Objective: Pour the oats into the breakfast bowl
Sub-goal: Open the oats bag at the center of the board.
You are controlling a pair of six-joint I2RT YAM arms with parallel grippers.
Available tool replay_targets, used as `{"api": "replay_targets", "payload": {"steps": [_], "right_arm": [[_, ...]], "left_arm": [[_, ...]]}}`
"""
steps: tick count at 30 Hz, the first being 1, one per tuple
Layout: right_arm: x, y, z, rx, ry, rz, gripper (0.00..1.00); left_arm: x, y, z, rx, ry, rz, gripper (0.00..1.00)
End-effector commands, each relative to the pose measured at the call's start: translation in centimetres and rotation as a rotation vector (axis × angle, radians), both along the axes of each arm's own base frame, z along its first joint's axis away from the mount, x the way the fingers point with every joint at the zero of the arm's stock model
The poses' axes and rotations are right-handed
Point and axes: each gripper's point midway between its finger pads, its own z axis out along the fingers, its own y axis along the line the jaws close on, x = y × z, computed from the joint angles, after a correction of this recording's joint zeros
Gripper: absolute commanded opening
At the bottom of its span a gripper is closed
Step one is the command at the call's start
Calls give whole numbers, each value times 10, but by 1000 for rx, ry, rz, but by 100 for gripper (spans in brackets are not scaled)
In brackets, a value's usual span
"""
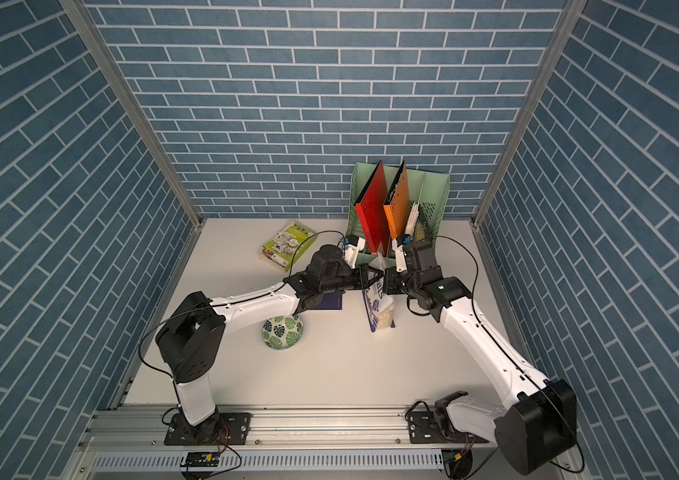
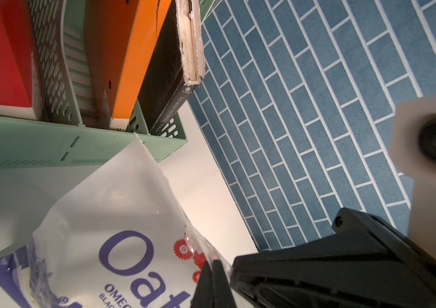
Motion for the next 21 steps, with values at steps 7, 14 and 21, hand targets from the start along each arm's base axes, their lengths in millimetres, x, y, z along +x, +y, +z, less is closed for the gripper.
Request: {"api": "replay_targets", "payload": {"steps": [7,14,21], "right_arm": [[16,-48,27,-225,-104,-167,0],[17,-50,37,-245,-137,-158,0],[12,-11,36,-129,-113,28,0]], "left_arm": [[8,24,1,115,-45,96,0],[3,32,20,123,-71,100,0],[-2,34,40,153,-93,70,0]]}}
